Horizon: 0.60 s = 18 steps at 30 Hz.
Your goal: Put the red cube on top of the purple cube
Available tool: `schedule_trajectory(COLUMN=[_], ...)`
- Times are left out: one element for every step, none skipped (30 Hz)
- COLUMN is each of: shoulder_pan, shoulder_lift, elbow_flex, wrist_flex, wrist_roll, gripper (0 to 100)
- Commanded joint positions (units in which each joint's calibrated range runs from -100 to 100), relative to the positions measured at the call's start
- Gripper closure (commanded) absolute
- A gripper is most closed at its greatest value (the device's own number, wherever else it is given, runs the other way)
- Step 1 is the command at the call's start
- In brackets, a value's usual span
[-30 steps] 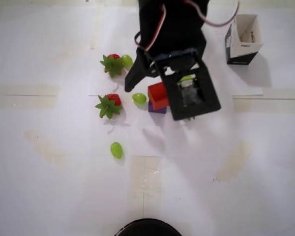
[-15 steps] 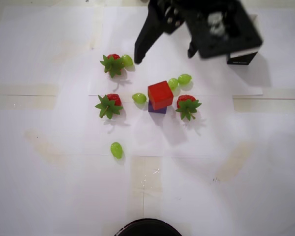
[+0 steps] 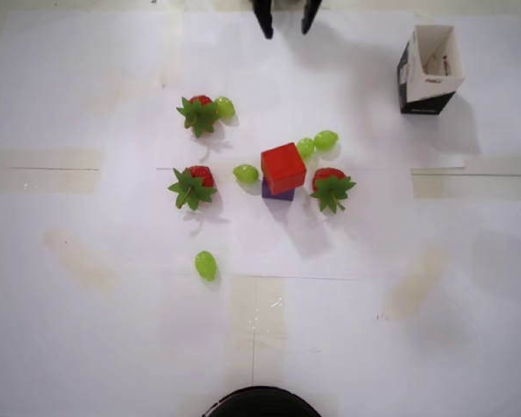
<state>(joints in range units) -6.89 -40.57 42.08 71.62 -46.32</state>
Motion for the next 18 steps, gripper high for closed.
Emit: schedule_trajectory(shoulder_pan=[2.19, 2.55, 2.77, 3.14, 3.44, 3.73, 3.80, 3.88, 3.88, 3.73, 3.58, 3.44, 3.36, 3.36, 3.36, 3.58, 3.80, 4.17], shoulder_lift=[-16.35, -18.58, -20.82, -23.57, -26.84, -30.88, -34.58, -37.24, -39.48, -41.03, -42.83, -44.64, -46.27, -47.22, -47.99, -48.77, -49.88, -51.77], elbow_flex=[13.74, 15.65, 17.74, 20.28, 22.83, 25.74, 28.10, 29.83, 31.19, 32.01, 33.01, 34.19, 35.01, 35.46, 35.83, 36.19, 36.74, 37.65], wrist_flex=[-8.06, -8.88, -9.20, -9.69, -10.10, -10.59, -10.51, -10.59, -10.51, -10.10, -9.86, -9.86, -9.77, -9.77, -9.77, -9.94, -9.94, -9.86], wrist_roll=[0.10, 0.20, 0.00, -0.10, -0.10, 0.20, 0.34, 0.39, 0.44, 0.44, 0.59, 0.83, 0.83, 0.88, 0.93, 1.12, 1.17, 1.03], gripper=[100, 100, 100, 100, 100, 100, 100, 100, 100, 100, 100, 100, 100, 100, 100, 100, 100, 100])
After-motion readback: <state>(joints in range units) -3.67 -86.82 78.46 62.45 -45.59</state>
